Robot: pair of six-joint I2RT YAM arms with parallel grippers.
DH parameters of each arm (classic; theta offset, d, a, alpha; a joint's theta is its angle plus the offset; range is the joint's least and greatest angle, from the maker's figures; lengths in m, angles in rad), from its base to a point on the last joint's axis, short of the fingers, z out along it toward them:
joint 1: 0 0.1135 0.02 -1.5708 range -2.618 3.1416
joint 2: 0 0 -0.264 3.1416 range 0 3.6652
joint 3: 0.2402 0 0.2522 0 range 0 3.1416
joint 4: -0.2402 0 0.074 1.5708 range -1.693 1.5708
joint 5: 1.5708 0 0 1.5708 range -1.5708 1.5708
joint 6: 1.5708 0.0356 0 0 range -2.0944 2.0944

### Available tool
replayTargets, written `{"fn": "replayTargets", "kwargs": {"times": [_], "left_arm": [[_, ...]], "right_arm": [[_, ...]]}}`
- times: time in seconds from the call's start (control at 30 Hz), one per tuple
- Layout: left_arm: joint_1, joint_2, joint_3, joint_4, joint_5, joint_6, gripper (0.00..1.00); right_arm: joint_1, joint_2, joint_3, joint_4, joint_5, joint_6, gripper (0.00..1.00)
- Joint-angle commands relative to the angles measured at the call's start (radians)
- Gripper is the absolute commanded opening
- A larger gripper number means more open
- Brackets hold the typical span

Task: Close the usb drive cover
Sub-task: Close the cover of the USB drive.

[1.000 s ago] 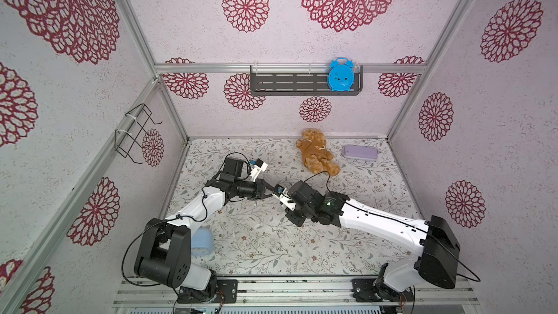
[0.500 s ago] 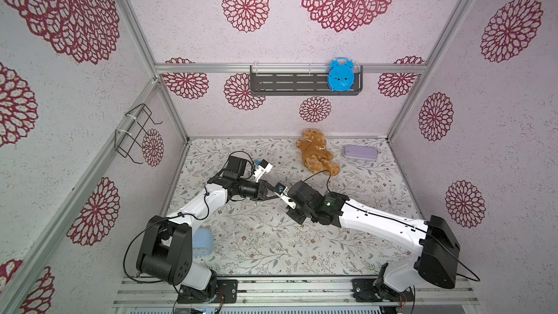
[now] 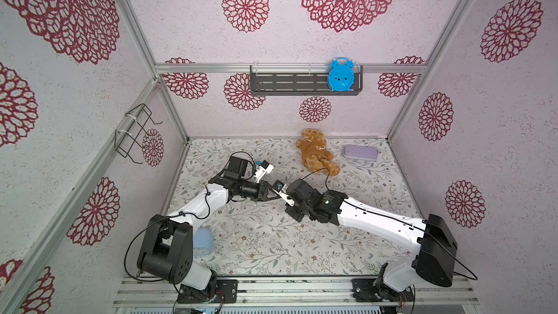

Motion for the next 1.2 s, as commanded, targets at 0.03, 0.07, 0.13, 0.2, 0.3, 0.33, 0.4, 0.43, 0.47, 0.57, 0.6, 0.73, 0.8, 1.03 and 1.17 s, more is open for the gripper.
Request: {"fn": "replayTargets", "kwargs": {"times": [0.03,0.07,0.13,0.2,0.3,0.33,0.4,0.43,0.47,0.57,0.6,0.73,0.8,1.03,1.17], "left_arm": [[-0.006,-0.02,0.017,0.04,-0.025,-0.011,0.09],[-0.004,-0.022,0.017,0.043,-0.023,-0.014,0.09],[-0.005,-0.024,0.017,0.042,-0.024,-0.016,0.09],[-0.004,-0.027,0.014,0.04,-0.029,-0.016,0.09],[-0.003,-0.025,0.014,0.037,-0.033,-0.016,0.09],[-0.003,-0.024,0.014,0.035,-0.039,-0.017,0.09],[-0.003,-0.02,0.013,0.036,-0.039,-0.017,0.09],[-0.004,-0.018,0.016,0.035,-0.035,-0.018,0.09],[-0.004,-0.013,0.018,0.034,-0.026,-0.017,0.1],[-0.006,-0.002,0.024,0.025,-0.017,-0.008,0.1],[-0.008,0.002,0.025,0.023,-0.012,-0.008,0.1],[-0.013,0.011,0.028,0.01,0.004,0.004,0.1],[-0.016,0.018,0.029,0.008,0.007,0.007,0.1],[-0.02,0.034,0.048,-0.044,0.0,0.048,0.1],[-0.02,0.019,0.052,-0.044,-0.02,0.051,0.1]], "right_arm": [[-0.005,-0.02,-0.003,-0.022,0.019,-0.011,0.16],[-0.004,-0.021,-0.007,-0.025,0.022,-0.009,0.16],[-0.004,-0.024,-0.012,-0.028,0.015,-0.01,0.16],[-0.005,-0.027,-0.013,-0.03,0.022,-0.011,0.16],[-0.005,-0.037,-0.012,-0.021,0.035,-0.013,0.15],[-0.004,-0.042,-0.012,-0.014,0.032,-0.015,0.15],[-0.004,-0.047,-0.012,-0.006,0.024,-0.015,0.15],[-0.005,-0.05,-0.012,-0.002,0.023,-0.016,0.15],[-0.003,-0.05,-0.012,0.003,0.024,-0.015,0.15],[-0.003,-0.052,-0.009,0.019,0.017,-0.014,0.15],[-0.003,-0.052,-0.009,0.026,0.012,-0.013,0.15],[-0.003,-0.049,-0.005,0.048,0.018,-0.014,0.15],[-0.002,-0.044,0.008,0.052,0.017,-0.015,0.15],[0.001,-0.066,0.017,0.064,0.036,-0.034,0.15],[0.002,-0.065,0.007,0.023,0.055,-0.036,0.15]]}}
